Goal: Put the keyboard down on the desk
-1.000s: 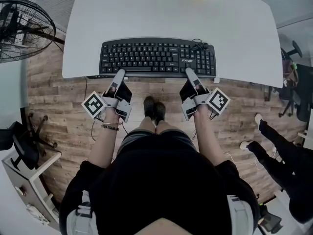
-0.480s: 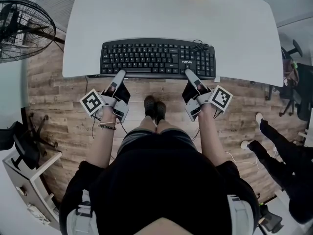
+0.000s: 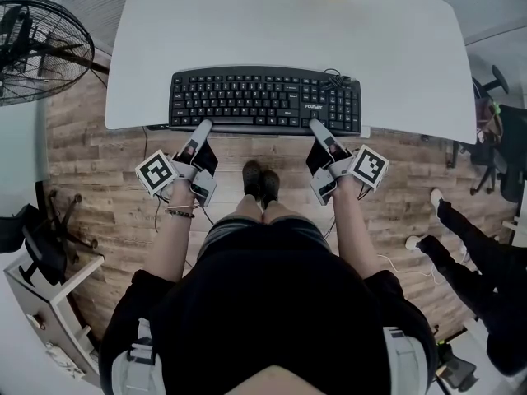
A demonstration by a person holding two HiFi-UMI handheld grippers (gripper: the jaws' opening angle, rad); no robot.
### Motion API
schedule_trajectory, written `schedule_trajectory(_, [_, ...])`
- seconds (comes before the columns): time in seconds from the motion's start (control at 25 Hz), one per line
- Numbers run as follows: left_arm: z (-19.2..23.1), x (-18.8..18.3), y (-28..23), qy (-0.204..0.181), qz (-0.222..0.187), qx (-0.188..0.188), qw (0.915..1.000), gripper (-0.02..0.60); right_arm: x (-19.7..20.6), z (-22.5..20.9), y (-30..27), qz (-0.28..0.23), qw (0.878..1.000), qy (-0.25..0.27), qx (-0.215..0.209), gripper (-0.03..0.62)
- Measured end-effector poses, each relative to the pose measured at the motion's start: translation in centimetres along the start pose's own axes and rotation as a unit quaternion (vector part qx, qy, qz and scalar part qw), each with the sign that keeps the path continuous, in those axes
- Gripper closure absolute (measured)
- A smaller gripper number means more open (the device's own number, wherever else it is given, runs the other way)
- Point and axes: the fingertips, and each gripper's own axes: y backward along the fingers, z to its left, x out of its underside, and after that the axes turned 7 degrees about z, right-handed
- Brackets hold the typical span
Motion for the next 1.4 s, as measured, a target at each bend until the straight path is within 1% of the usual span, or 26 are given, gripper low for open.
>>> schedule_trajectory(0.24, [0.0, 0.1, 0.0, -0.002, -0.013, 0.006, 0.9999, 0.480, 0.0, 0.0, 0.1, -0.021, 1.000, -0.010, -0.018, 0.499])
schedule_trajectory(0.36, [0.1, 0.0, 0.0, -0.001, -0.022, 0.010, 0.9997, 0.480, -0.1, 0.1, 0.0, -0.042, 0.999, -0.014, -0.024, 0.500])
schedule_trajectory(0.6, [0.6, -0.1, 0.0, 0.003, -0.051, 0.014, 0.9986, 0.480, -0.2, -0.4, 0.1, -0.091, 0.996, 0.004, -0.008, 0.497])
schedule_trajectory(0.72, [0.8, -0.2, 0.0, 0.002, -0.055, 0.013, 0.9984, 0.480, -0.2, -0.6, 0.2, -0.094, 0.995, 0.016, -0.001, 0.494])
schedule_trajectory(0.88, [0.9, -0.2, -0.1, -0.001, -0.059, 0.013, 0.9982, 0.477, -0.2, -0.6, 0.1, -0.102, 0.995, 0.009, -0.004, 0.494])
schedule_trajectory(1.12, [1.0, -0.3, -0.1, -0.008, -0.071, 0.015, 0.9973, 0.476, -0.1, -0.8, 0.2, -0.120, 0.993, 0.014, -0.001, 0.496])
schedule_trajectory(1.24, [1.0, -0.3, -0.2, -0.004, -0.080, 0.018, 0.9967, 0.476, -0.1, -0.8, 0.3, -0.125, 0.992, 0.015, -0.004, 0.496])
schedule_trajectory(1.4, [1.1, -0.4, -0.1, -0.018, -0.083, 0.010, 0.9964, 0.468, -0.1, -0.7, 0.2, -0.127, 0.992, 0.022, 0.000, 0.494])
